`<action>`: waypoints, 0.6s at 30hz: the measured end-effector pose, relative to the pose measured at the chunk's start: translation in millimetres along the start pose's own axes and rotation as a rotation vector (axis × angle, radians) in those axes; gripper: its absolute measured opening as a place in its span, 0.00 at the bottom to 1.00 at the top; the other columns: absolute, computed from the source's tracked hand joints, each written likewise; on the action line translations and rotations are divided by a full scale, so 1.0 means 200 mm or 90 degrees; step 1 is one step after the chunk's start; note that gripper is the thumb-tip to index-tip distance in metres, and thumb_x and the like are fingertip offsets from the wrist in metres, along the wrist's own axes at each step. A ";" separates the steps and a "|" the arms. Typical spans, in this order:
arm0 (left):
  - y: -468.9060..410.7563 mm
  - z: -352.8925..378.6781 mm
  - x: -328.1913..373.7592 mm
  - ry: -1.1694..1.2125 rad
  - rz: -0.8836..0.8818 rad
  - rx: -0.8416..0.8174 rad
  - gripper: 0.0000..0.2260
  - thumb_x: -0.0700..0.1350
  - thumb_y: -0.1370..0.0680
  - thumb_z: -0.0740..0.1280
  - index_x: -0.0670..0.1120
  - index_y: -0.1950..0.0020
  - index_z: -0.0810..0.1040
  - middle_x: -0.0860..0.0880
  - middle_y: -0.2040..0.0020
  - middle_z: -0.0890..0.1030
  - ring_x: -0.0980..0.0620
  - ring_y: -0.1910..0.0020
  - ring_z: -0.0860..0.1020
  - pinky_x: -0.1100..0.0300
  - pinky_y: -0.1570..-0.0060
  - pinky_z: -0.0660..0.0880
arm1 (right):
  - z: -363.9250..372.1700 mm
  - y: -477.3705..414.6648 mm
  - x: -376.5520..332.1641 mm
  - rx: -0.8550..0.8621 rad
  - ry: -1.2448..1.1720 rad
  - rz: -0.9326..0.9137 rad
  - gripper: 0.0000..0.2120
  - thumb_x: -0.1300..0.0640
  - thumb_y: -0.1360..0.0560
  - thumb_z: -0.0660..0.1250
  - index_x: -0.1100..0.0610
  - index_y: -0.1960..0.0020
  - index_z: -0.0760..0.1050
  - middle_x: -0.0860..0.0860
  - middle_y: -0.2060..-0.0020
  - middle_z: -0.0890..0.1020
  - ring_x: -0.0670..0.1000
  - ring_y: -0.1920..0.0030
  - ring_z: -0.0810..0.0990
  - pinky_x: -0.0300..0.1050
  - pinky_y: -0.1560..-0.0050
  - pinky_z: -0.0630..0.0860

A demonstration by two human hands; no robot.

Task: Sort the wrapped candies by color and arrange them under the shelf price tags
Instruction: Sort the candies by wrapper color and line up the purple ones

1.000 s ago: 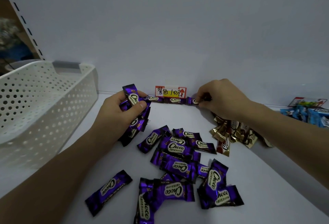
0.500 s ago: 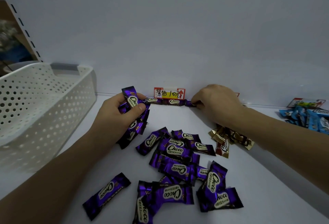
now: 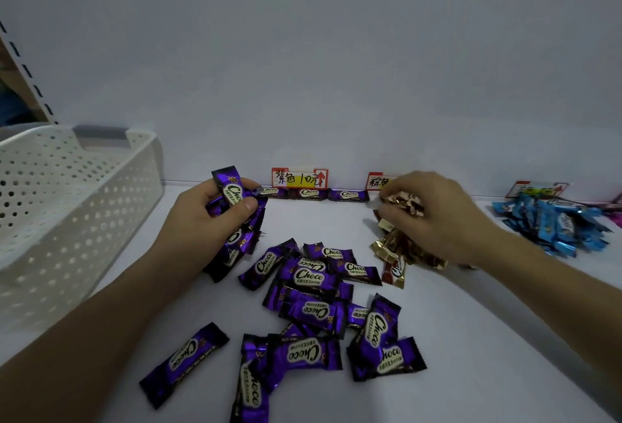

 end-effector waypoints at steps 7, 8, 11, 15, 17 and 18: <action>-0.02 -0.04 0.02 0.008 -0.011 0.020 0.08 0.41 0.21 0.70 0.53 0.46 0.84 0.51 0.55 0.87 0.54 0.59 0.85 0.61 0.62 0.79 | 0.10 -0.12 -0.24 -0.030 0.009 -0.098 0.12 0.57 0.19 0.62 0.52 0.38 0.79 0.50 0.44 0.81 0.50 0.45 0.77 0.47 0.42 0.73; -0.02 -0.07 0.02 0.007 -0.008 0.037 0.08 0.41 0.21 0.70 0.52 0.46 0.84 0.51 0.56 0.87 0.54 0.59 0.85 0.61 0.61 0.79 | 0.15 -0.17 -0.30 -0.064 0.014 -0.120 0.13 0.58 0.18 0.61 0.53 0.36 0.78 0.51 0.43 0.81 0.51 0.44 0.77 0.45 0.43 0.73; -0.04 -0.17 0.01 0.022 -0.013 0.103 0.07 0.39 0.21 0.70 0.51 0.48 0.83 0.50 0.58 0.86 0.54 0.62 0.84 0.58 0.61 0.80 | 0.31 -0.27 -0.49 -0.150 0.057 -0.203 0.18 0.63 0.20 0.59 0.54 0.32 0.75 0.52 0.39 0.79 0.54 0.38 0.75 0.49 0.38 0.72; -0.04 -0.26 -0.01 -0.021 -0.013 0.172 0.06 0.39 0.21 0.70 0.50 0.51 0.82 0.47 0.60 0.84 0.54 0.67 0.80 0.58 0.63 0.79 | 0.49 -0.35 -0.67 -0.238 0.155 -0.263 0.17 0.66 0.25 0.59 0.56 0.40 0.77 0.53 0.42 0.80 0.58 0.40 0.76 0.54 0.43 0.76; -0.05 -0.27 -0.02 -0.032 -0.020 0.181 0.06 0.38 0.21 0.70 0.50 0.52 0.82 0.46 0.60 0.84 0.53 0.68 0.79 0.59 0.67 0.79 | 0.53 -0.38 -0.72 -0.245 0.196 -0.274 0.11 0.65 0.26 0.60 0.57 0.46 0.76 0.54 0.49 0.81 0.58 0.47 0.77 0.52 0.52 0.76; -0.05 -0.28 -0.03 -0.027 -0.028 0.182 0.06 0.38 0.21 0.70 0.50 0.52 0.82 0.46 0.60 0.83 0.52 0.68 0.79 0.60 0.68 0.79 | 0.54 -0.40 -0.73 -0.247 0.193 -0.278 0.11 0.65 0.26 0.61 0.57 0.46 0.75 0.54 0.50 0.80 0.57 0.48 0.77 0.51 0.54 0.75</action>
Point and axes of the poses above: each hand's wrist, its own y-axis away from the middle knuckle, its own z-axis out of the palm, x = y × z, the point moved 10 cm from there along -y, towards the middle knuckle
